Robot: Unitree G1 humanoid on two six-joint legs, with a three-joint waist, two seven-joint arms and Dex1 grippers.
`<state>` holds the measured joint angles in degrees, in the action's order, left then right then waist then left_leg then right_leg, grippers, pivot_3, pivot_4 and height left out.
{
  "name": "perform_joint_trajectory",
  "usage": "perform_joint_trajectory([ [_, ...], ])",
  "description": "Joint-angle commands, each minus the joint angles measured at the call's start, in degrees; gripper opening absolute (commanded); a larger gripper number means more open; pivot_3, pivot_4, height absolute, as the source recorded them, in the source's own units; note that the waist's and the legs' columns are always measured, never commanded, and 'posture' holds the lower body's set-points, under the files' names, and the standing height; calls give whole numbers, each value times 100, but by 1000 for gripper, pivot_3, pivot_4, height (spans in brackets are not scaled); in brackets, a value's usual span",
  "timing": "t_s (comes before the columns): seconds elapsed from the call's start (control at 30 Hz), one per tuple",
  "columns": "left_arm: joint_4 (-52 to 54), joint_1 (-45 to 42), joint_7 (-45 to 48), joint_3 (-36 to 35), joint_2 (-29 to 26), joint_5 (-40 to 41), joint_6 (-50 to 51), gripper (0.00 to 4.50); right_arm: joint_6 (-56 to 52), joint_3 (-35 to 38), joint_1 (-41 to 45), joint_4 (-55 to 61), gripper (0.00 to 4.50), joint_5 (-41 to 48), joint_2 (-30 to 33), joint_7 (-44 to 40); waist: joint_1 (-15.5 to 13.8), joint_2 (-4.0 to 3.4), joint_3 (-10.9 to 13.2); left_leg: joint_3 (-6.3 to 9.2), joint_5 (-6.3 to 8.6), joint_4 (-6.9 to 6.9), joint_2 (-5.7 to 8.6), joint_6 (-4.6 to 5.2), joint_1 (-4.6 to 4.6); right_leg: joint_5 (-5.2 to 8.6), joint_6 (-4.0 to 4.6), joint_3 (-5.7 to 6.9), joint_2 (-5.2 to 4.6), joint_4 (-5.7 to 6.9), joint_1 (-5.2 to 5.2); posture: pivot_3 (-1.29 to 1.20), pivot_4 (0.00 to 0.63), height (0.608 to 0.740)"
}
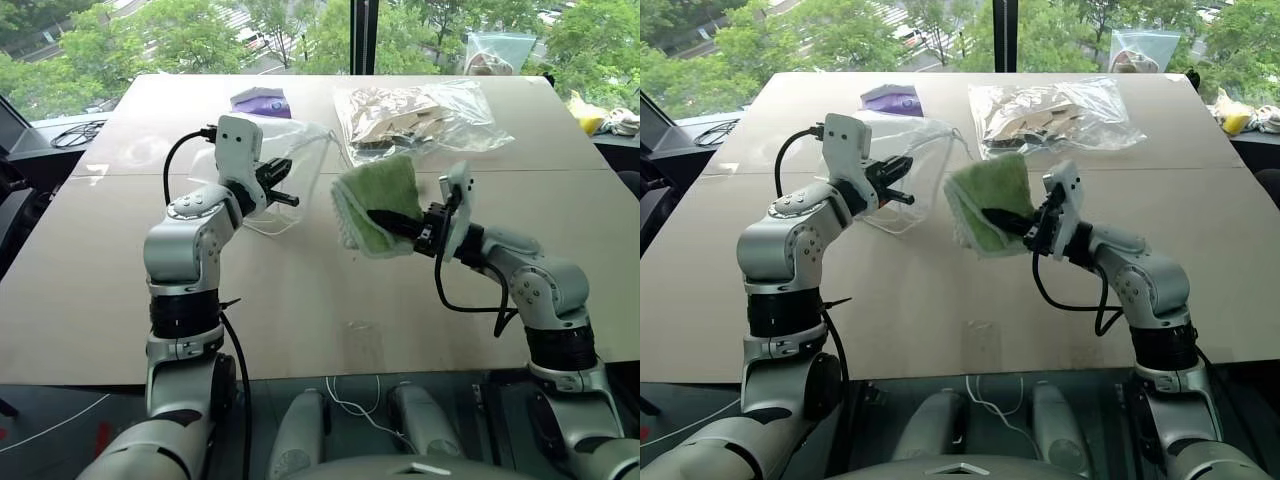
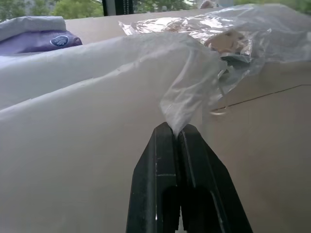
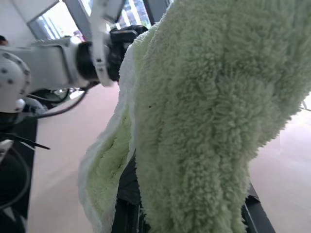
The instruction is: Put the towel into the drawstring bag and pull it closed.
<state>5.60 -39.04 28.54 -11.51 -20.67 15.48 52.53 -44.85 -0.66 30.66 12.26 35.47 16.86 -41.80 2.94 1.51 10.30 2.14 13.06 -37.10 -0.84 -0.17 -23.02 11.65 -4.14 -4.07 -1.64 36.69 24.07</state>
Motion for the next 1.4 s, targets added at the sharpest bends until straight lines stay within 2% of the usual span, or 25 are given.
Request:
perform_joint_trajectory([
  [0.03, 249, -106, 312, -79, -86, 580, 265, 0, 53, -75, 187, 153, 116, 33, -61, 113, -23, 0, 0, 0, 0, -1, 0, 0, 0, 0, 0, 0, 0, 0, 0, 0, 150, 740],
  [0.17, 276, -255, 424, -65, -181, 954, 527, 0, 186, -238, 270, 115, 116, -116, -126, 204, -39, 0, 1, 1, 0, -1, -1, 0, 0, 0, 0, 0, 1, 1, 1, 0, 150, 740],
  [0.27, 395, -305, 552, -60, -266, 1319, 830, 0, 461, -571, 165, 32, 116, -590, -8, 239, -36, -1, 1, 0, 0, 1, -1, 0, 1, 1, 0, 0, 1, 0, 1, 0, 150, 740],
  [0.63, 364, -483, 635, 98, -438, 1894, 1253, 0, 729, -1054, 104, -228, 116, -1435, -88, 676, -38, -1, 2, -1, 0, 1, 0, 0, 1, 1, 0, 0, 1, 0, 2, 0, 150, 740],
  [0.73, 411, -461, 629, 132, -470, 1998, 1332, 0, 713, -1197, 157, -136, 116, -1567, -72, 639, -37, -1, 2, 0, 0, 1, -1, 0, 0, 1, 1, 0, 1, 0, 4, 0, 150, 740],
  [0.87, 397, -457, 593, 196, -461, 2034, 1316, 0, 591, -1773, 263, -30, 116, -1988, 217, 456, -39, -1, 2, 0, 0, 2, 0, 0, 0, 1, 1, 0, 1, 0, 5, 0, 150, 740],
  [0.97, 434, -430, 590, 254, -451, 2062, 1276, 0, 249, -1866, 332, -43, 116, -1992, 232, 474, -41, -1, 2, 0, 0, 2, 0, 0, -1, 1, 1, 0, 0, 0, 5, 0, 150, 740],
  [1.07, 585, -331, 661, 321, -468, 2135, 1207, 0, -564, -1432, 437, -169, 116, -1607, -159, 823, -37, -1, 2, 0, 0, 2, 0, 0, -1, 1, 1, 0, 0, 0, 5, 0, 150, 740],
  [1.2, 564, -250, 658, 357, -556, 2095, 1114, 0, -1451, -326, 631, -405, 116, -867, -956, 1351, -41, -1, 2, 2, 0, 3, -5, 0, -1, 0, 4, 0, 4, 4, 9, 0, 150, 740],
  [1.4, 628, -84, 751, 505, -715, 2084, 986, 0, -1917, 1504, 1140, -666, 116, 365, -2063, 2249, -43, -3, 4, 0, 0, 2, -4, 0, -5, -3, 8, 0, 2, 3, 11, 0, 150, 740],
])
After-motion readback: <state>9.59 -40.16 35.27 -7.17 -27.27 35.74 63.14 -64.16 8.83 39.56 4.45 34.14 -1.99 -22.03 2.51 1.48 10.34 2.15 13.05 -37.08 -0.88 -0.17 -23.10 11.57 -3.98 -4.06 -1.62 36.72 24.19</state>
